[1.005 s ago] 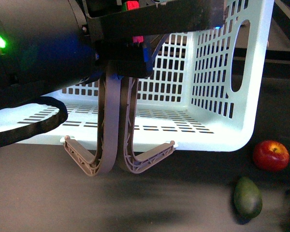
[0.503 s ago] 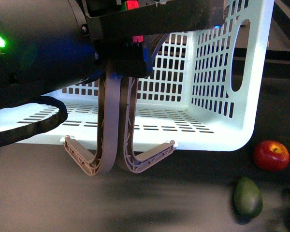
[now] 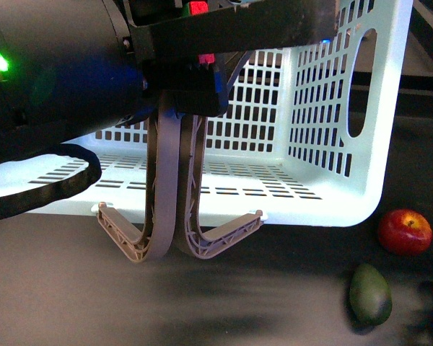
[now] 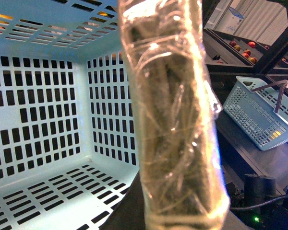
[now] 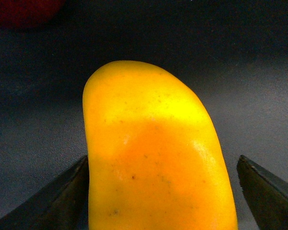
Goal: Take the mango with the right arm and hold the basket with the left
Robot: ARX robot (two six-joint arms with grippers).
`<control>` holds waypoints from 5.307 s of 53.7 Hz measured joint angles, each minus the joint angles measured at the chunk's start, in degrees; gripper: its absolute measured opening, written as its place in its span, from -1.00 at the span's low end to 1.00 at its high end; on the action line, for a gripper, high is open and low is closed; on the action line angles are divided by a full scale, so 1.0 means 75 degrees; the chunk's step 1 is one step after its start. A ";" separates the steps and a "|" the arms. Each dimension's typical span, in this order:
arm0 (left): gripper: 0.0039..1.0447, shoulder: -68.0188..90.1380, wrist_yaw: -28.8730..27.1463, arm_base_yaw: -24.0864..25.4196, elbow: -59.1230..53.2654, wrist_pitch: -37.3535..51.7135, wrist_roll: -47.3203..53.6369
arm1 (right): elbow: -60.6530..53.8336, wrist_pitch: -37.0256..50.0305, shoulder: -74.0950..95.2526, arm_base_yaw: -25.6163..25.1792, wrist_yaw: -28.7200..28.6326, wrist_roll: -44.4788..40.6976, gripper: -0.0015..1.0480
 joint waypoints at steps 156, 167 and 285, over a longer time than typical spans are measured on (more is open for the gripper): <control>-0.86 0.0000 -0.0017 -0.0009 -0.0050 -0.0055 0.0026 | -0.1303 -0.3794 -1.1150 0.6435 0.1982 0.2844 0.85; -0.86 0.0000 0.0003 -0.0012 -0.0050 -0.0055 0.0009 | -0.2460 -0.5007 -1.3400 0.5531 0.1862 0.3016 0.85; -0.86 0.0000 -0.0003 -0.0015 -0.0050 -0.0055 0.0015 | -0.5018 -0.9471 -2.1292 0.3491 0.0772 0.1859 -0.96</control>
